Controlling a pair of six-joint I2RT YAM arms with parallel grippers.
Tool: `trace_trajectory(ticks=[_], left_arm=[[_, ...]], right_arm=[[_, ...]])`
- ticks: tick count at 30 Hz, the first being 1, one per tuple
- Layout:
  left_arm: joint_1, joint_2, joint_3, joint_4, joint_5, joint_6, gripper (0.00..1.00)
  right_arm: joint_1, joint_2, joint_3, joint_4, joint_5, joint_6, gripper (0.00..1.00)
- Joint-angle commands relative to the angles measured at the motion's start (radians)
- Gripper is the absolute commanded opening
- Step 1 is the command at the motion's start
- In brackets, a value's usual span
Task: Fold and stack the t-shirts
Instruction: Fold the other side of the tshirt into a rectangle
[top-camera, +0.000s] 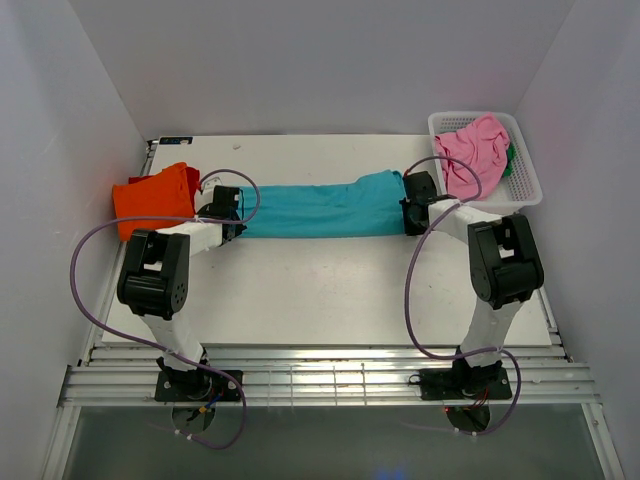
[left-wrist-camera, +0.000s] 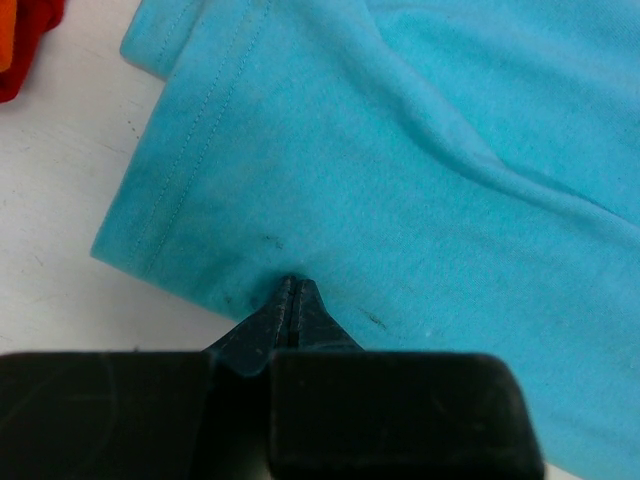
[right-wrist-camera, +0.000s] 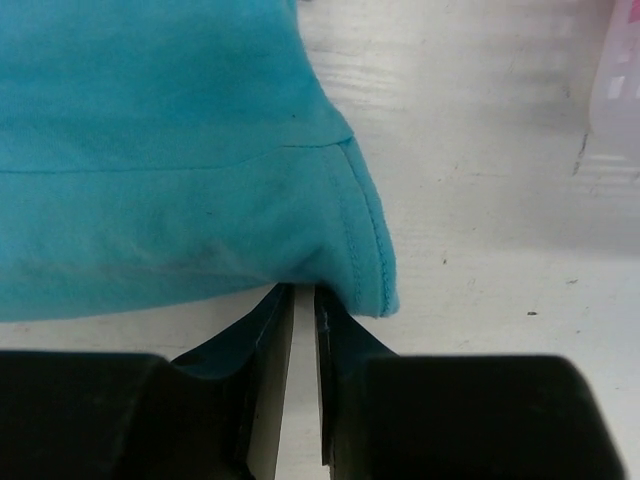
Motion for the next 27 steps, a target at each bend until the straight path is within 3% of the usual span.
trace_trajectory(ticks=[1,11,17,20,23,24,25,27], left_arm=[[0.008,-0.032,-0.007,-0.073,0.002,0.013,0.00],[0.012,-0.043,-0.006,-0.082,-0.003,0.019,0.00],[0.005,-0.083,0.006,-0.008,0.125,0.031,0.01],[0.004,-0.118,0.017,0.054,0.200,0.053,0.08],[-0.007,-0.146,0.034,0.079,0.218,0.068,0.16],[-0.010,-0.152,0.040,0.079,0.212,0.072,0.36],[-0.011,-0.168,0.042,0.115,0.202,0.077,0.49],[-0.015,-0.187,0.039,0.125,0.156,0.092,0.68]], right_arm=[[0.000,0.039,0.067,0.020,0.102,-0.010,0.20],[-0.003,0.079,0.142,-0.005,0.298,-0.049,0.20],[-0.003,-0.075,0.113,-0.003,0.207,-0.041,0.21],[-0.003,-0.160,0.114,-0.003,0.118,-0.049,0.22],[-0.003,-0.230,0.121,0.018,0.023,-0.052,0.21],[-0.003,-0.249,0.125,0.024,0.004,-0.052,0.21],[-0.003,-0.251,0.137,0.029,-0.017,-0.053,0.15],[-0.003,-0.230,0.160,0.017,-0.060,-0.053,0.08]])
